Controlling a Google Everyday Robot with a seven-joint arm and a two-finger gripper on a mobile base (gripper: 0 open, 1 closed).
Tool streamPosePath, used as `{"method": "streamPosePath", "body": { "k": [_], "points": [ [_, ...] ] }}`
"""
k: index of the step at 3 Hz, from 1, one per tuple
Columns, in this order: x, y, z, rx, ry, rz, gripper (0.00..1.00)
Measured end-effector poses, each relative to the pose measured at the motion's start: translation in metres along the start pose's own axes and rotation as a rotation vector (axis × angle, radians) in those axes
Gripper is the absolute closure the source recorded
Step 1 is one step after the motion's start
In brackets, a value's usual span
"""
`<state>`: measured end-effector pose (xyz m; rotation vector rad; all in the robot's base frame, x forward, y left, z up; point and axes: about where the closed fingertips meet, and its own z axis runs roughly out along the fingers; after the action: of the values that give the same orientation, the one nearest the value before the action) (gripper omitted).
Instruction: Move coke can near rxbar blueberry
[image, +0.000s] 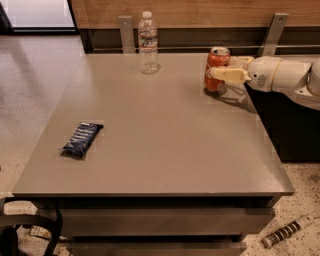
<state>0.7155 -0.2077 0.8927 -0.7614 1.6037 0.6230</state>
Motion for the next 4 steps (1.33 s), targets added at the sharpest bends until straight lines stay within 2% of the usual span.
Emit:
{"method": "streamPosePath", "body": {
  "k": [1, 2, 4],
  "points": [
    [-0.019, 0.024, 0.000, -0.024, 0.030, -0.021, 1.00],
    [-0.030, 0.061, 0.003, -0.050, 0.038, -0.044, 1.00],
    [-0.012, 0.162, 0.024, -0.131, 0.010, -0.064, 1.00]
  ]
}}
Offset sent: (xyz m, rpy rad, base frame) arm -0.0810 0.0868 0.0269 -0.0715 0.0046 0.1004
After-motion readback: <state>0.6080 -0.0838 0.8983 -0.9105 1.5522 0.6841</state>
